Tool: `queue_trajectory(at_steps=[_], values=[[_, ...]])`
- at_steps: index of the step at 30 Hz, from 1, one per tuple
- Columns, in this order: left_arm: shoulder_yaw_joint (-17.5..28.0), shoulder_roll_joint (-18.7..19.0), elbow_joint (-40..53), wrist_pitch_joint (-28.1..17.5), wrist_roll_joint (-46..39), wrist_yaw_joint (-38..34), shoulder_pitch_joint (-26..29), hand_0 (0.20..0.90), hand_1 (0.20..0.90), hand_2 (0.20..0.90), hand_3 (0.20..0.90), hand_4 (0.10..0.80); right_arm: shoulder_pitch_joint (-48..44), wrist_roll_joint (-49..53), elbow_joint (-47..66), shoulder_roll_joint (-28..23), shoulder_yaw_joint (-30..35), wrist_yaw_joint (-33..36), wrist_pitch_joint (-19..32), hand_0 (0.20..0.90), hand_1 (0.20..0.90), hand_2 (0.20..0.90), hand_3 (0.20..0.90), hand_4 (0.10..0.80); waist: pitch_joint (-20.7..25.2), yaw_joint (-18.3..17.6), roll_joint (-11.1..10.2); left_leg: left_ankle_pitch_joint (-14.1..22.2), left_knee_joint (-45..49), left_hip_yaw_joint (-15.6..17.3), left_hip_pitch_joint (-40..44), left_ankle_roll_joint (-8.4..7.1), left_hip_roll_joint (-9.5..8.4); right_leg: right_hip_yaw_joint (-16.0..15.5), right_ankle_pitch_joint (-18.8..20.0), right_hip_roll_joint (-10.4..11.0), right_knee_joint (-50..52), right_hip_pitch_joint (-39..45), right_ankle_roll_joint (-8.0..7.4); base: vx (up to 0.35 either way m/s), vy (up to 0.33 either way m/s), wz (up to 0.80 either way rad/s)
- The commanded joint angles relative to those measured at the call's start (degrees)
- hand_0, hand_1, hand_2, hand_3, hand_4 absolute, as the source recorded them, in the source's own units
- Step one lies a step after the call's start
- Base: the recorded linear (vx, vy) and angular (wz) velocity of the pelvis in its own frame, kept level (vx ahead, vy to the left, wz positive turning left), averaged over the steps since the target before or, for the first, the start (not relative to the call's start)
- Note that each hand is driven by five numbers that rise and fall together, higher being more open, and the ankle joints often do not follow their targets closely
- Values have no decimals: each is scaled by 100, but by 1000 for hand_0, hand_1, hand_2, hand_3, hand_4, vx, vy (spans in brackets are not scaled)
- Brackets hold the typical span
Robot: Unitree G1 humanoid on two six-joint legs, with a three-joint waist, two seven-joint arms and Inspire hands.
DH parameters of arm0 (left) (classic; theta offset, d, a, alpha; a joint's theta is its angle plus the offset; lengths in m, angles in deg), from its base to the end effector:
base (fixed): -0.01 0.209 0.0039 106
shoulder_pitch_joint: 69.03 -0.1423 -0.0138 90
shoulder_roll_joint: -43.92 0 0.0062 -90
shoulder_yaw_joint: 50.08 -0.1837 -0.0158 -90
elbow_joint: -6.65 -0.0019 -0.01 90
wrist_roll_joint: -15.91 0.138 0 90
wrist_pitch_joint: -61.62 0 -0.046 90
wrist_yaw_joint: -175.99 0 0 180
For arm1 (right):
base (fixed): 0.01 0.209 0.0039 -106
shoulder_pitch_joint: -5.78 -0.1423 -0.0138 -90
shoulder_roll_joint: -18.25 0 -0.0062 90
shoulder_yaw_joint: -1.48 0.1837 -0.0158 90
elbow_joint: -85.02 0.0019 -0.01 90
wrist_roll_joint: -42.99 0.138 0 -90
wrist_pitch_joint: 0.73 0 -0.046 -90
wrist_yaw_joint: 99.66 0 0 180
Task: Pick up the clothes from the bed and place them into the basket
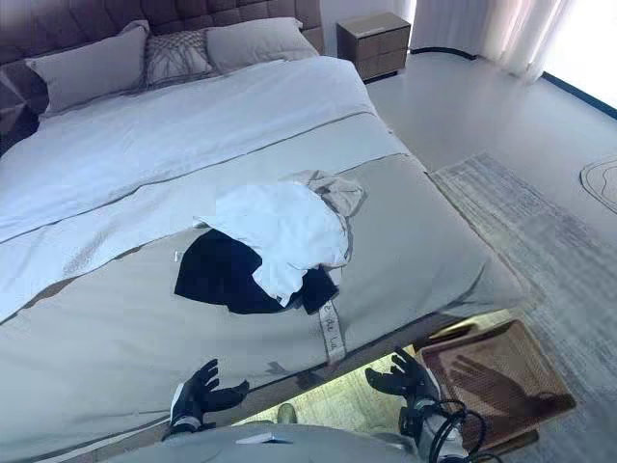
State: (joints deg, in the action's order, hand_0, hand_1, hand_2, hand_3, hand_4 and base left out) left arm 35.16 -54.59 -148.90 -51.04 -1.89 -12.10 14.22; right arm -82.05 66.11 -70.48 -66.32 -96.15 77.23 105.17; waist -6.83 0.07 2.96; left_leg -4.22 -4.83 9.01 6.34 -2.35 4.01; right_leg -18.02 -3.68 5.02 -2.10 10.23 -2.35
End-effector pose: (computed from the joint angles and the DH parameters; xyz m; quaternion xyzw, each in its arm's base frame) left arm 0.0584 0.1934 -0.1151 -0.0069 0.4130 0.1734 0.8940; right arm 0.0831 -0.2061 -0.1110 0.0529 0.4267 -0.0906 0.8983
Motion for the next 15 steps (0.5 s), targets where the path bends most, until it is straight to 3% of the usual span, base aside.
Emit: queue_trajectory(at_steps=[1, 15], values=[[-71, 326, 214, -288, 192, 1, 356, 900, 900, 900, 900, 800, -439, 122, -76, -35, 73, -163, 197, 900, 900, 900, 900, 800, -37, 162, -143, 662, 180, -19, 114, -20, 27, 45, -29, 263, 263, -214, -233, 0, 0, 0], [-69, 272, 227, -32, -169, 478, 356, 900, 900, 900, 900, 800, -430, -59, 7, -43, 77, 62, 404, 900, 900, 900, 900, 800, -57, 139, -114, 646, 142, -20, 123, -12, 15, 56, -18, 264, 270, -236, -242, 0, 0, 0]])
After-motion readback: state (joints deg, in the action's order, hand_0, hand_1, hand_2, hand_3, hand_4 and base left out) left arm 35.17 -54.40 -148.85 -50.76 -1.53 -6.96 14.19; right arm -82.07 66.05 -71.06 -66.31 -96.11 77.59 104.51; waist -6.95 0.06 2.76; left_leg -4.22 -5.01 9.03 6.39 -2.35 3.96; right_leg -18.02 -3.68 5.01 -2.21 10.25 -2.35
